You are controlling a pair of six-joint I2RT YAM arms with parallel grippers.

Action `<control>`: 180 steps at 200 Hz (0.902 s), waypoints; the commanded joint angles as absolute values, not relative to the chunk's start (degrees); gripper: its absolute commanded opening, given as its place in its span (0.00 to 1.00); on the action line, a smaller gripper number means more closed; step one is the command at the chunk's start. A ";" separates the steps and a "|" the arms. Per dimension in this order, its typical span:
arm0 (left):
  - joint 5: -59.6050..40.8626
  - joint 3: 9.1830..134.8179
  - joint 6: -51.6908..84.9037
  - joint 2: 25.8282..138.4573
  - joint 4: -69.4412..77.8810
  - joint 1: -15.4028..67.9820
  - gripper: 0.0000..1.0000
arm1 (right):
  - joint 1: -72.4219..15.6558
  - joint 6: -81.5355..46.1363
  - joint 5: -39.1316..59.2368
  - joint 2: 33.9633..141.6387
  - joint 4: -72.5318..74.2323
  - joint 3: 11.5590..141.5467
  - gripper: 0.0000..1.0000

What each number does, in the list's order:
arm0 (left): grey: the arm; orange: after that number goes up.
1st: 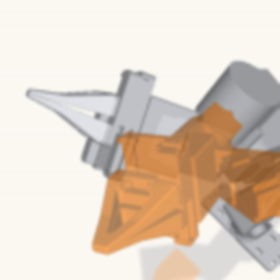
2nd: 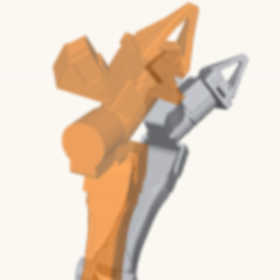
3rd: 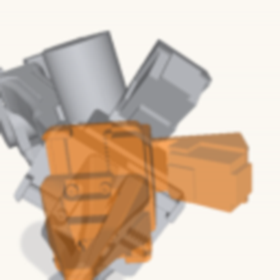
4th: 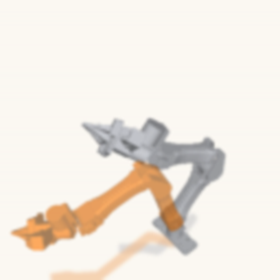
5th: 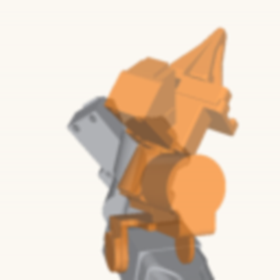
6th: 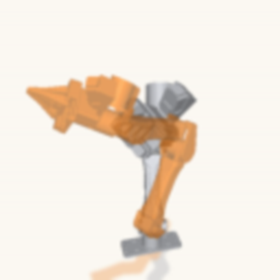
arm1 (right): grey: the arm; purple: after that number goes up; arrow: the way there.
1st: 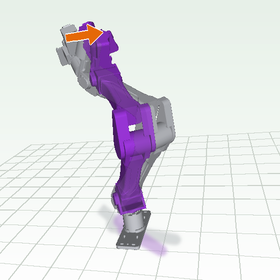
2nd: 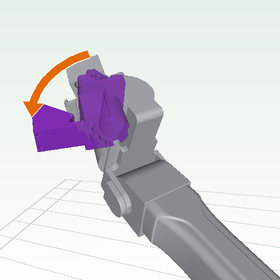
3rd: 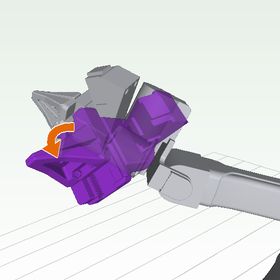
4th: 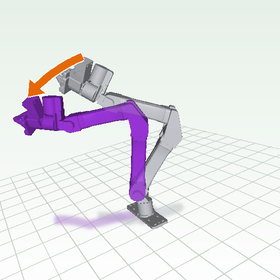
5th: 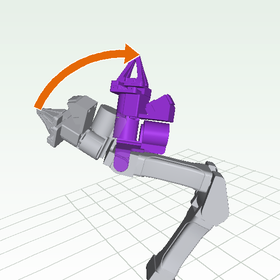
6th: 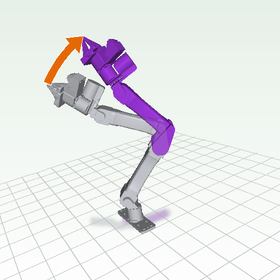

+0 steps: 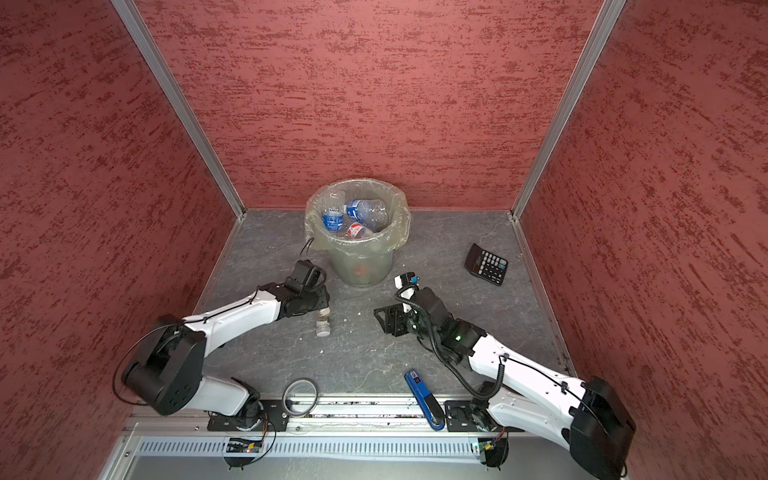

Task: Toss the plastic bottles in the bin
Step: 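Lift the green-labelled bottle with the left gripper while the right gripper draws back, then raise the green-labelled bottle with the left gripper up over the bin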

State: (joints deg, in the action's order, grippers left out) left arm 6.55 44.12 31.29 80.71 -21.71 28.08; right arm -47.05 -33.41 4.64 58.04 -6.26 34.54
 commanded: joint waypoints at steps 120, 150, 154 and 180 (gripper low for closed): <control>14.92 32.09 27.76 38.23 -27.41 35.66 0.31 | -46.71 -32.11 1.38 58.37 -7.82 36.14 0.66; 22.02 33.81 26.75 26.76 -31.81 41.26 0.32 | -46.71 -31.73 -0.49 57.45 -9.10 36.63 0.66; 22.84 34.26 26.60 25.79 -32.40 42.05 0.32 | -46.68 -31.66 -0.73 57.20 -9.22 36.64 0.66; 27.00 38.93 24.74 22.89 -34.53 46.00 0.36 | -46.58 -31.38 -1.58 56.04 -10.19 37.03 0.66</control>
State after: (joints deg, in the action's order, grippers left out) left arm 20.53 34.83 27.38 24.69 -31.68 43.16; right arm -46.98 -32.05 1.17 57.74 -8.36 34.89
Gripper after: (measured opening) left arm 0.473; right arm 0.664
